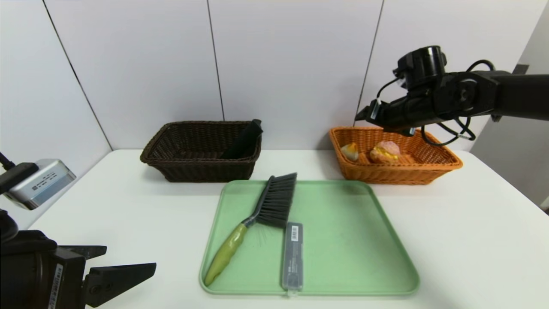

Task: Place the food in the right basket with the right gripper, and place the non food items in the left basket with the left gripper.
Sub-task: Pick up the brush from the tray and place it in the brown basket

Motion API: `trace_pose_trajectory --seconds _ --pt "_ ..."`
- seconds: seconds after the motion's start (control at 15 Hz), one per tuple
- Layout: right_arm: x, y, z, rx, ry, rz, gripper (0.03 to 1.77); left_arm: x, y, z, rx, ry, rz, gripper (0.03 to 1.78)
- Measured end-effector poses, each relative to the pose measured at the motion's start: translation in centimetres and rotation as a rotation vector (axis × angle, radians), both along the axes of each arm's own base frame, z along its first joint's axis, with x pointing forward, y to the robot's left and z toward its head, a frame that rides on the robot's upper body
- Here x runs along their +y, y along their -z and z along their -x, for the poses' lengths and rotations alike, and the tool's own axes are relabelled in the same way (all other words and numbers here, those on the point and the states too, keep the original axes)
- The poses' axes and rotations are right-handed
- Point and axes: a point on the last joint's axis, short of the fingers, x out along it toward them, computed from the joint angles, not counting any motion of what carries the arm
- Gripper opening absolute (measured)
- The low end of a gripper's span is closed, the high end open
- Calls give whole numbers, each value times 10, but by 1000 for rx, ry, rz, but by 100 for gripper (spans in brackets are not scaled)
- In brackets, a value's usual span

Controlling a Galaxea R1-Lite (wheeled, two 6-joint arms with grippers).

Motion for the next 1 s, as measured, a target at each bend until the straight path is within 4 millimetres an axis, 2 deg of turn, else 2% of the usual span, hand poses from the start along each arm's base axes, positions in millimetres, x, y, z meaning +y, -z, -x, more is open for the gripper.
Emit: trace_pose_trajectory --seconds 0.2,0.4,0.6,0.73,0.87,1.0 --pt "-5 -37 35 -38 16 7 152 -2 -7 -3 -20 1 13 169" --pt "-12 -51 87 106 -17 60 158 -8 -16 -12 -32 4 22 169" --pt "-22 -40 142 284 -131 117 162 -17 -22 -23 -31 23 23 169" --pt "-28 -30 174 305 -206 145 164 -25 -22 -32 -30 61 26 169" --pt "-35 -19 199 267 -265 200 166 -34 -19 -42 -37 94 4 169" --pt "-45 -19 216 146 -285 284 167 -46 -17 -53 -26 131 -34 169"
